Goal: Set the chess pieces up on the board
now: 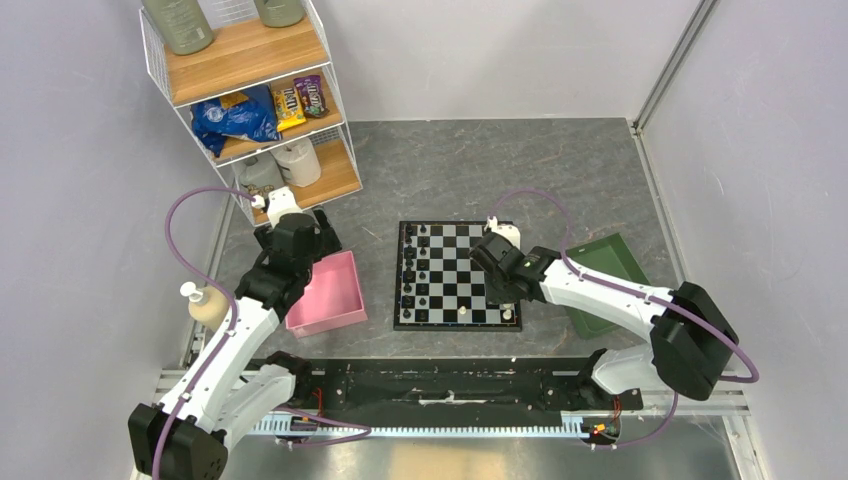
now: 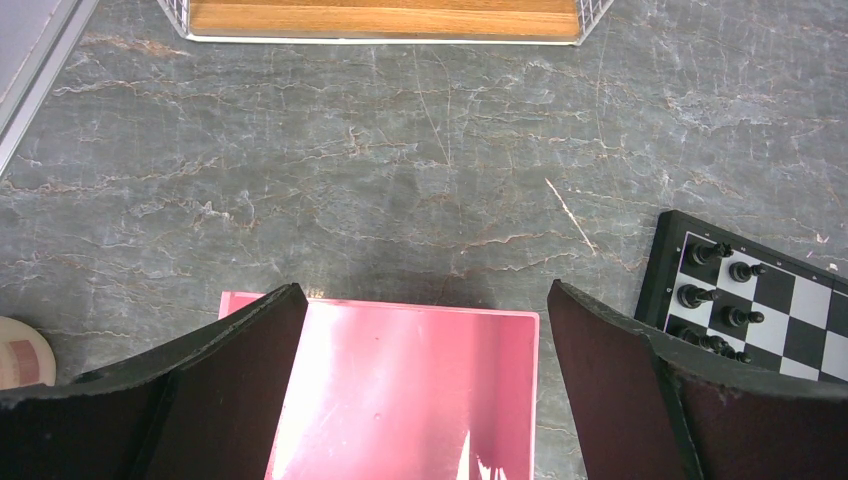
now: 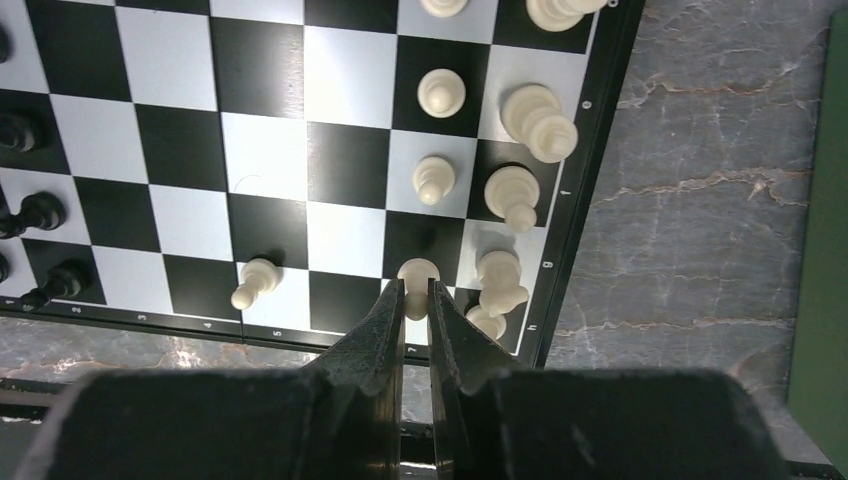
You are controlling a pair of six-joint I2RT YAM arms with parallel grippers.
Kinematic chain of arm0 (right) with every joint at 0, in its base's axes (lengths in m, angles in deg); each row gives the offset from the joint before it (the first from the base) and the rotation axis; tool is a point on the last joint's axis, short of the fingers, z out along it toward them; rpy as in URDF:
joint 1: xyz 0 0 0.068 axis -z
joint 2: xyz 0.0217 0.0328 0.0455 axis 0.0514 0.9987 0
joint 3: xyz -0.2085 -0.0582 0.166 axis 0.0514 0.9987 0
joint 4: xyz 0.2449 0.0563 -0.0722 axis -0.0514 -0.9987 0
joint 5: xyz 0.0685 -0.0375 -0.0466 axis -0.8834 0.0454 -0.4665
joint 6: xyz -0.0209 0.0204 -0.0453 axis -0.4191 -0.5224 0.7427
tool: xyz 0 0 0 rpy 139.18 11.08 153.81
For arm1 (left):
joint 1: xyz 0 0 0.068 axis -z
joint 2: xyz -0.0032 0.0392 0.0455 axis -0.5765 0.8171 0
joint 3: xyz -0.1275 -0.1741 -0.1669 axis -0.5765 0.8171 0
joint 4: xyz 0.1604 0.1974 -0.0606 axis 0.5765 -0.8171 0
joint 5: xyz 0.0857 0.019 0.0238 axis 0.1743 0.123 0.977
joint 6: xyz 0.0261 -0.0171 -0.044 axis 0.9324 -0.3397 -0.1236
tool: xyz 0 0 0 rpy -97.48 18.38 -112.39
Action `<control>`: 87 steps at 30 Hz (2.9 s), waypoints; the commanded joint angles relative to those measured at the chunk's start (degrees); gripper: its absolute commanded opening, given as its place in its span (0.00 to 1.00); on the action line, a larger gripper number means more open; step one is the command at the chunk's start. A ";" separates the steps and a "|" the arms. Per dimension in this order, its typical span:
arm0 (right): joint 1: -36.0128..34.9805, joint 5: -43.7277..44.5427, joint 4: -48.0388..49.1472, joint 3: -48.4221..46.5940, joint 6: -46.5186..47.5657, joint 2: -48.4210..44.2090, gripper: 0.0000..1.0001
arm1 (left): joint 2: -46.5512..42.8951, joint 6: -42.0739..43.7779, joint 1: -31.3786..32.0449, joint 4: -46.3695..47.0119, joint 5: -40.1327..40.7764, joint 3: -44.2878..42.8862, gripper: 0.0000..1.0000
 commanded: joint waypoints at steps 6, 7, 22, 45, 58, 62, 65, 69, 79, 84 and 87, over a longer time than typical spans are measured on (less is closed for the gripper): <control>1.56 1.03 2.15 1.35 -0.59 0.31 0.18 | -0.65 1.30 -0.33 1.27 0.09 -0.21 1.00; 1.60 0.93 2.52 1.36 -0.53 0.67 0.18 | -0.82 1.30 -0.31 1.25 0.12 -0.20 1.00; 1.69 0.98 3.52 1.44 -0.52 2.75 0.19 | -0.65 1.31 -0.40 1.33 0.49 0.62 1.00; 1.66 -0.25 5.39 2.12 0.05 3.28 0.24 | -0.74 1.16 -0.51 1.42 0.23 1.03 1.00; 1.56 -2.76 1.85 -1.02 2.54 -1.25 0.34 | -0.50 0.99 -0.60 2.24 0.10 1.55 1.00; 1.56 -4.65 0.72 -2.49 3.95 -1.55 0.37 | 0.46 1.05 -0.66 2.58 -0.07 1.32 1.00; 1.33 -4.00 0.43 -3.03 3.95 -1.80 0.41 | 0.92 1.26 -0.61 2.35 0.18 0.94 1.00; 0.91 -3.09 0.89 -3.87 4.42 -2.58 0.52 | -0.04 1.09 -0.67 1.97 0.93 1.04 1.00; -0.05 -5.41 2.55 -7.67 6.44 -0.34 0.70 | -0.85 0.20 -0.68 2.91 0.78 0.81 1.00; -1.46 -7.41 3.66 -8.21 6.64 2.65 0.71 | -1.08 0.32 -0.70 2.77 0.89 0.58 1.00; -2.27 -8.37 3.81 -8.38 6.59 4.51 0.71 | -1.10 0.20 -0.68 2.84 1.06 0.41 1.00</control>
